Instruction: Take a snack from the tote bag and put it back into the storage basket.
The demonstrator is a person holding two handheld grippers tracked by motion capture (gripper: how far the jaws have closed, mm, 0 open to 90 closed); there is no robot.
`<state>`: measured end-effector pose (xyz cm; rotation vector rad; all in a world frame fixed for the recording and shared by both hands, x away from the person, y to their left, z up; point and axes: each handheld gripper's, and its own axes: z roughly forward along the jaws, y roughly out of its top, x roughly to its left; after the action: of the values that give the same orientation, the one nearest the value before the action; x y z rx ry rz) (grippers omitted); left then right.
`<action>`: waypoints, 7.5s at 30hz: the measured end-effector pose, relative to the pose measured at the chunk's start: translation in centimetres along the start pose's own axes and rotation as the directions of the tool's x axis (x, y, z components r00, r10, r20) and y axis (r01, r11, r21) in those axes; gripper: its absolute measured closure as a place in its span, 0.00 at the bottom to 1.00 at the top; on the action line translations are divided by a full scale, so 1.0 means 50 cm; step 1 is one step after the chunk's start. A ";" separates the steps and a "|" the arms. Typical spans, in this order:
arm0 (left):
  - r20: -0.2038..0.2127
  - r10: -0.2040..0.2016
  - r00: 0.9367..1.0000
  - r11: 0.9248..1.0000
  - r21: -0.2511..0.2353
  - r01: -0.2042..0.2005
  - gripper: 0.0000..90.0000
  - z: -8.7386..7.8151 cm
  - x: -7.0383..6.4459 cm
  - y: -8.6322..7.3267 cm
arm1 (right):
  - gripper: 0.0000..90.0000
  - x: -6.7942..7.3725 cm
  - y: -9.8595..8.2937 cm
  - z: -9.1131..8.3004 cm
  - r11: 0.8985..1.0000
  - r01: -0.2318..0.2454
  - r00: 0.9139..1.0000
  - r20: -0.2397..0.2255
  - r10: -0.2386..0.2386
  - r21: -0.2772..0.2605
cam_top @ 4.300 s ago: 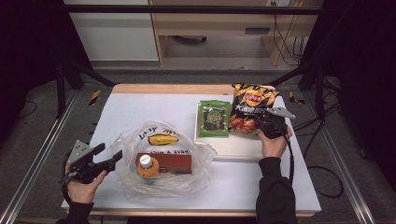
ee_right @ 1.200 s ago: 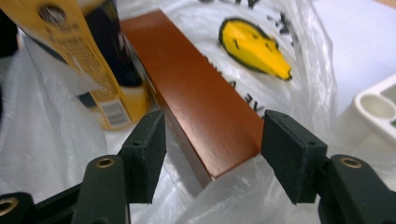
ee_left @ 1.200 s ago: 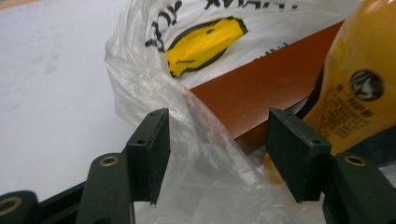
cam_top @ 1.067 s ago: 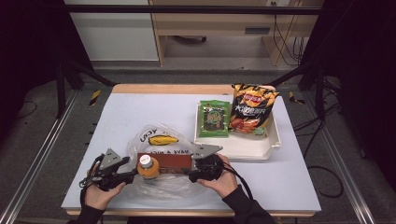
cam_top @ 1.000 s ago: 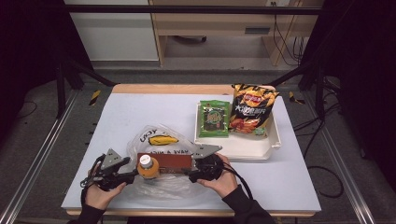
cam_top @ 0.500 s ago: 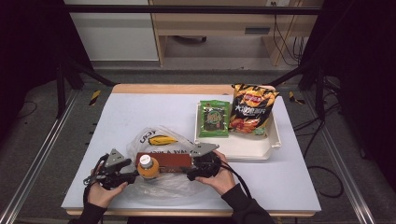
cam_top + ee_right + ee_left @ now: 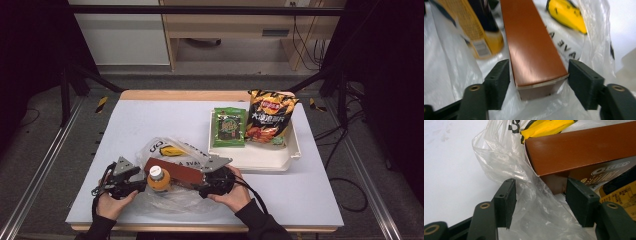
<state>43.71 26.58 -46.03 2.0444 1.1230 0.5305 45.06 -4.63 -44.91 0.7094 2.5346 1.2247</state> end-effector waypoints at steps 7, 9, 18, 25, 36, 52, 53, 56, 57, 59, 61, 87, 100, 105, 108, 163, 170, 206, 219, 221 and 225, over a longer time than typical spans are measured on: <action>-0.001 0.004 1.000 1.000 -0.001 -0.004 0.46 -0.002 0.002 -0.005 | 0.36 0.000 0.033 0.023 0.999 -0.003 1.000 -0.020 0.002 -0.044; 0.004 -0.003 1.000 1.000 -0.004 0.003 0.46 -0.001 0.003 -0.008 | 0.34 0.002 0.031 0.041 1.000 0.015 0.999 -0.030 -0.015 -0.002; 0.010 -0.009 1.000 1.000 0.002 0.009 0.46 0.002 0.005 -0.011 | 0.34 0.008 0.031 0.086 0.996 0.033 0.999 -0.044 -0.030 0.081; 0.009 -0.006 1.000 1.000 0.005 0.006 0.46 0.002 0.006 -0.011 | 0.47 0.008 0.031 0.085 0.995 0.061 0.996 -0.064 -0.056 0.082; 0.009 -0.004 1.000 1.000 0.007 0.004 0.46 0.002 0.005 -0.012 | 0.48 0.011 0.035 0.073 0.996 0.070 0.996 -0.063 -0.066 0.063; 0.009 -0.003 1.000 1.000 0.006 0.003 0.46 0.002 0.005 -0.011 | 0.48 0.000 0.072 0.021 0.998 0.051 0.998 -0.039 -0.053 -0.048; 0.009 -0.003 1.000 1.000 0.006 0.003 0.45 0.002 0.005 -0.011 | 0.48 -0.001 0.076 0.017 0.997 0.055 0.998 -0.038 -0.057 -0.053; 0.010 -0.003 1.000 1.000 0.005 0.003 0.45 0.002 0.005 -0.011 | 0.48 -0.004 0.086 0.005 0.996 0.051 0.998 -0.031 -0.054 -0.075; 0.010 -0.002 1.000 1.000 0.005 0.002 0.45 0.002 0.005 -0.011 | 0.48 -0.005 0.089 0.000 0.996 0.051 0.998 -0.027 -0.053 -0.077; 0.009 -0.001 1.000 1.000 0.003 0.001 0.45 0.002 0.004 -0.011 | 0.48 -0.007 0.096 -0.009 0.995 0.053 0.998 -0.023 -0.055 -0.089; 0.010 0.000 1.000 1.000 0.002 0.000 0.45 0.001 0.004 -0.011 | 0.48 -0.009 0.102 -0.018 0.994 0.053 0.998 -0.019 -0.055 -0.100; 0.004 -0.005 1.000 1.000 -0.014 0.005 0.45 -0.005 0.004 -0.009 | 0.48 -0.073 0.109 -0.163 0.981 0.018 0.997 0.080 -0.002 -0.193; -0.004 -0.041 0.999 0.994 -0.102 0.040 0.39 -0.050 0.009 0.012 | 0.49 -0.143 0.050 -0.240 0.979 -0.033 0.982 0.174 0.068 -0.200; -0.013 -0.059 0.998 0.990 -0.131 0.057 0.37 -0.063 0.010 0.018 | 0.48 -0.167 0.017 -0.262 0.979 -0.061 0.974 0.202 0.102 -0.196; -0.017 -0.061 0.998 0.988 -0.143 0.058 0.36 -0.069 0.011 0.022 | 0.48 -0.178 -0.003 -0.266 0.980 -0.074 0.970 0.213 0.113 -0.186; -0.057 -0.117 0.992 0.983 -0.146 0.107 0.31 -0.084 0.048 0.018 | 0.38 -0.209 -0.117 -0.185 0.989 -0.149 0.973 0.182 0.142 0.023; -0.056 -0.115 0.992 0.984 -0.146 0.106 0.31 -0.084 0.046 0.018 | 0.34 -0.197 -0.117 -0.212 0.987 -0.159 0.963 0.218 0.157 -0.009; -0.054 -0.107 0.993 0.986 -0.133 0.099 0.32 -0.080 0.043 0.016 | 0.44 -0.207 -0.161 -0.259 0.957 -0.286 0.877 0.386 0.285 -0.056; -0.051 -0.110 0.993 0.987 -0.128 0.102 0.32 -0.076 0.043 0.016 | 0.60 -0.215 -0.168 -0.238 0.960 -0.273 0.859 0.435 0.270 -0.058; -0.053 -0.105 0.993 0.987 -0.124 0.098 0.32 -0.076 0.042 0.016 | 0.63 -0.216 -0.170 -0.235 0.960 -0.274 0.856 0.438 0.274 -0.064; -0.051 -0.105 0.993 0.988 -0.123 0.098 0.32 -0.074 0.041 0.016 | 0.64 -0.218 -0.175 -0.223 0.957 -0.285 0.849 0.448 0.281 -0.061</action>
<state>42.84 29.52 -43.02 1.8690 1.1926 0.5943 47.01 -22.41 -44.79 1.2464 2.0980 0.9800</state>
